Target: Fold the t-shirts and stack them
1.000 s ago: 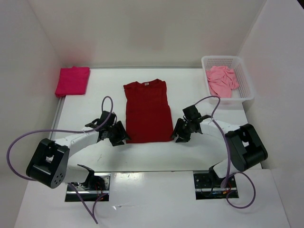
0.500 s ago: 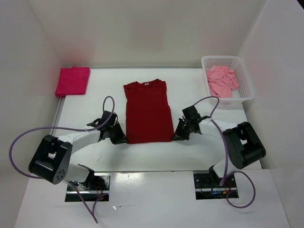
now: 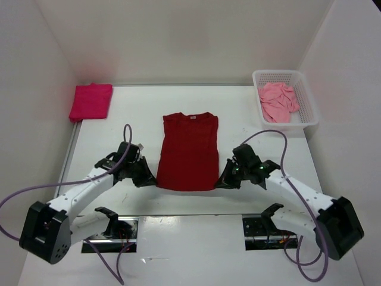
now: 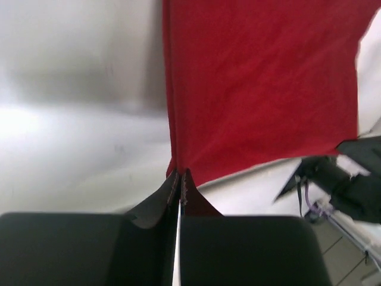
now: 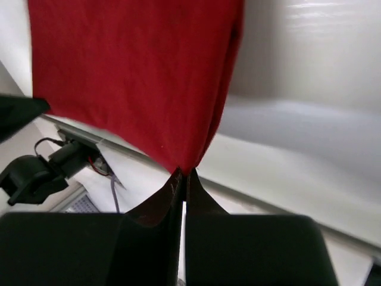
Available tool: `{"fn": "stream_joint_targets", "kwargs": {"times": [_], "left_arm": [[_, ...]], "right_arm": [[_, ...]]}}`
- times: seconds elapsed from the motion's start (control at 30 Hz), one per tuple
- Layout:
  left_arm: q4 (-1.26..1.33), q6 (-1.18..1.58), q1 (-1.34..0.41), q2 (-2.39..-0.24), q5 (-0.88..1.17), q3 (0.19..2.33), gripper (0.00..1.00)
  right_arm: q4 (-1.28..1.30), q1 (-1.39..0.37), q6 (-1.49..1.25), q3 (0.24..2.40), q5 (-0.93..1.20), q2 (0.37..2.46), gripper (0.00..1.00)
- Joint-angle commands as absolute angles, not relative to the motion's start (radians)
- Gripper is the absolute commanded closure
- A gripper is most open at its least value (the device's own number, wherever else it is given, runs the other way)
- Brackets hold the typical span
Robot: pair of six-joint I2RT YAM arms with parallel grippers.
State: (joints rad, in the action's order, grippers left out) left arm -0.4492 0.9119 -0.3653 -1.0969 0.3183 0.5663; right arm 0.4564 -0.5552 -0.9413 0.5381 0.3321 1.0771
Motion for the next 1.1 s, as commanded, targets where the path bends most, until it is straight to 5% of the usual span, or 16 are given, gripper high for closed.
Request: {"fn": "stream_joint_targets", "kwargs": {"times": [0.0, 0.37, 0.6, 0.9, 1.0, 1.07], "left_arm": [[-0.687, 0.859, -0.358, -1.055, 0.354, 0.705, 1.00], [-0.387, 0.815, -0.115, -1.498, 0.402, 1.190, 1.00], [-0.328, 0.798, -0.115, -1.908, 0.331, 1.532, 1.00], [-0.213, 0.880, -0.115, -2.137, 0.324, 1.693, 1.00], [-0.198, 0.894, -0.115, -2.157, 0.324, 1.738, 0.87], [-0.172, 0.894, -0.115, -2.136, 0.302, 1.755, 0.71]], "right_arm": [[0.642, -0.516, -0.967, 0.651, 0.334, 0.992, 1.00], [0.566, -0.242, -0.585, 1.294, 0.278, 1.552, 1.00], [0.522, -0.198, -0.535, 1.626, 0.233, 1.934, 1.00], [0.522, -0.155, -0.537, 1.889, 0.251, 2.216, 1.00], [0.532, -0.155, -0.555, 1.943, 0.252, 2.256, 0.91], [0.532, -0.155, -0.555, 1.954, 0.281, 2.256, 0.75]]}}
